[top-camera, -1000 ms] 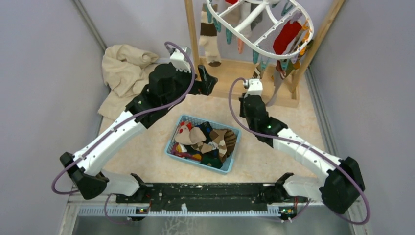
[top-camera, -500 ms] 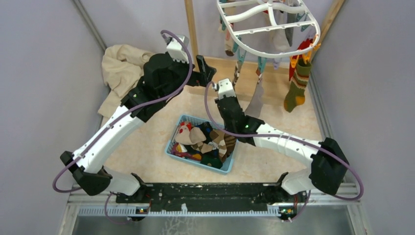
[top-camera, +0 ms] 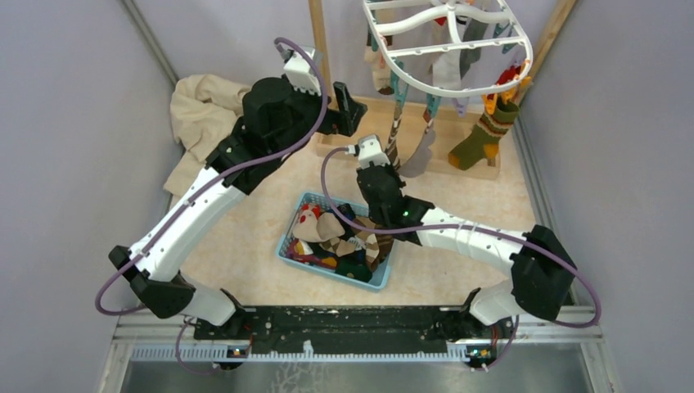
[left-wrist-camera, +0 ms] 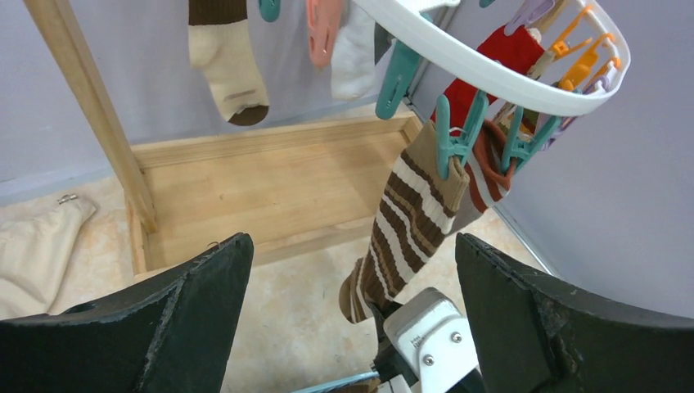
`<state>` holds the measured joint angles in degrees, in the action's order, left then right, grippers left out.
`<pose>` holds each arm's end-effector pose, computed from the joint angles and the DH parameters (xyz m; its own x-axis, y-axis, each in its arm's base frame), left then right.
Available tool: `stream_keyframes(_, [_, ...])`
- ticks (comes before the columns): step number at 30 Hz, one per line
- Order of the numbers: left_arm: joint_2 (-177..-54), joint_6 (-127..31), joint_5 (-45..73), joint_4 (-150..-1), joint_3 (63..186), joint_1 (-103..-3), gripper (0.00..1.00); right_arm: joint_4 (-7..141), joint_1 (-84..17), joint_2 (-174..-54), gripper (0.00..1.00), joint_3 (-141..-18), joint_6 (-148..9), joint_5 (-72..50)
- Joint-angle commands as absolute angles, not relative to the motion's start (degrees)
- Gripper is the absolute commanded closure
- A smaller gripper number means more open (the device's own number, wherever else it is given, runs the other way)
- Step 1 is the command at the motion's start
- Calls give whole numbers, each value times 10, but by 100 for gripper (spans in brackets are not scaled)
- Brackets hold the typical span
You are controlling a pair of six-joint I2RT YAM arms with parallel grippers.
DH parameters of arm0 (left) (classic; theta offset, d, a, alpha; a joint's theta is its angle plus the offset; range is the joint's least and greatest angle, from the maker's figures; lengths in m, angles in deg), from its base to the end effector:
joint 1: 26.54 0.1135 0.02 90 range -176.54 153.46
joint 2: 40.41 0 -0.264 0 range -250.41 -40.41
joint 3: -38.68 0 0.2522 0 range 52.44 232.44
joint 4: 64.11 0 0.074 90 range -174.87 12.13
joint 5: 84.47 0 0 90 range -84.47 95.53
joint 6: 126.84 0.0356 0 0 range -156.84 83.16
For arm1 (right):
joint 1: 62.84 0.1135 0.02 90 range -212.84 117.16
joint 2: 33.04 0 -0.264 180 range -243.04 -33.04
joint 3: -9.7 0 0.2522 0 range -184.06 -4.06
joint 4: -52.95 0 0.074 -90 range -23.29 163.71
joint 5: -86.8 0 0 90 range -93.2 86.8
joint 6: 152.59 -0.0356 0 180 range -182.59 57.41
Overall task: Remove the socks clipped to the hanger
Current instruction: Remove the sock from the hanger.
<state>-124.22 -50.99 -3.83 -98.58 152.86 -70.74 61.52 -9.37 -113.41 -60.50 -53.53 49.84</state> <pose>0.2320 -0.2175 0.4957 -0.1894 -0.1522 -0.9700 0.5417 0.8078 -0.2326 0.2100 0.2357 0.2986 -0.1837 -0.4070 -0.8947 -0.0624 0.9132 -0.4026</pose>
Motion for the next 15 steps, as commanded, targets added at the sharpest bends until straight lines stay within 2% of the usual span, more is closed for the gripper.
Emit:
stream_keyframes(1, [-1229,-504,-10,-988,1548,-689,1,583,-88,-1142,100,-595,-528,525])
stream_keyframes(8, [-1294,-515,89,-1023,1618,-689,1,550,-82,-1159,100,-591,-501,559])
stream_keyframes(15, [-1321,-523,98,-1024,1648,-698,1,541,-76,-1179,100,-604,-482,568])
